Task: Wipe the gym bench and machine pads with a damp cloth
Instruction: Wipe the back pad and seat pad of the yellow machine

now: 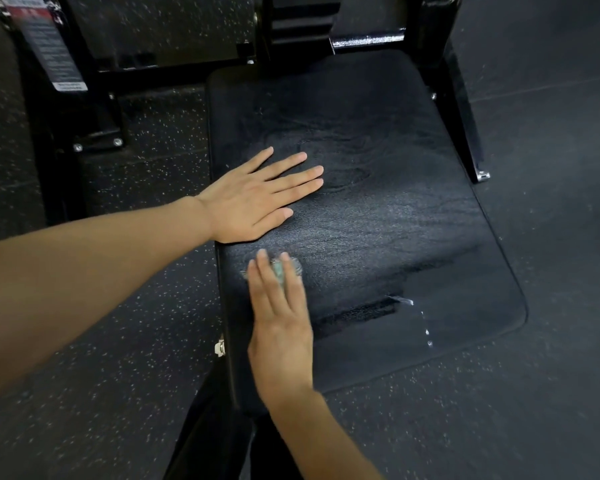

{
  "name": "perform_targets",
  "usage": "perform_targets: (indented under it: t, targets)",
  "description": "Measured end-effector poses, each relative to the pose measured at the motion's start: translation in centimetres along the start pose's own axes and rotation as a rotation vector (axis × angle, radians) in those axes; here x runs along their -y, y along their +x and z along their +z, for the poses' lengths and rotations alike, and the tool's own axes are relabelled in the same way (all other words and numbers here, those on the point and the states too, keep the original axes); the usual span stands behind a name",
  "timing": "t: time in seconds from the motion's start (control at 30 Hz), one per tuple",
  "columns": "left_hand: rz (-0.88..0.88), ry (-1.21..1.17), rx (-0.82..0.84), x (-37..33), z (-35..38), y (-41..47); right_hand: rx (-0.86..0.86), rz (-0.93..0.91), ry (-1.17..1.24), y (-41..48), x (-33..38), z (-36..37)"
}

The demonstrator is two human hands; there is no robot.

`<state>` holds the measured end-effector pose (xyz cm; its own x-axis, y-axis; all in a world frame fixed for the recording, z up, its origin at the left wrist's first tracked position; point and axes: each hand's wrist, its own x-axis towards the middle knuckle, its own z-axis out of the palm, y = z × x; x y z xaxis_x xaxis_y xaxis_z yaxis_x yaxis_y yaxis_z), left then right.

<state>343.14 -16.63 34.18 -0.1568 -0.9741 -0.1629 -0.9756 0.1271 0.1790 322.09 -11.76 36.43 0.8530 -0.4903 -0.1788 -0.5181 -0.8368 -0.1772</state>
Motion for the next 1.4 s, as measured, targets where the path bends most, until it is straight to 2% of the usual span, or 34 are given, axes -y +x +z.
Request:
perform_targets:
  t: [0.1,0.2,0.4,0.6,0.87,1.0,1.13,1.2,1.4]
  targets:
    - [-0.012,-0.003,0.000,-0.4,0.1,-0.2,-0.088,-0.009,0.118,-0.2,-1.1,-0.2]
    - [-0.021,-0.006,-0.004,-1.0,0.1,-0.5,-0.099,-0.015,0.109,-0.4,-3.9,-1.3]
    - [-0.059,0.005,-0.017,-2.3,0.3,-1.0,-0.139,0.145,0.067,-1.1,-11.4,-2.7]
    - [-0.095,0.011,-0.038,-4.1,0.9,-2.0,-0.226,0.255,0.180,-1.0,-9.0,-2.0]
    - [-0.118,0.039,-0.049,-5.9,1.5,-3.8,-0.121,0.023,0.142,-3.2,-3.3,-0.2]
    - [-0.134,0.041,-0.058,-6.2,1.7,-4.0,-0.106,-0.094,0.107,-3.6,-4.7,-0.7]
    - [-0.139,0.006,-0.064,-6.1,1.8,-4.0,-0.111,0.061,0.006,-2.7,-10.3,-1.6]
    - [-0.132,-0.001,-0.059,-6.1,1.8,-4.0,-0.128,0.150,0.031,-2.7,-11.9,-1.8]
    - [-0.106,-0.024,-0.067,-5.9,1.7,-4.1,-0.278,0.338,0.197,-2.5,-7.2,-1.1]
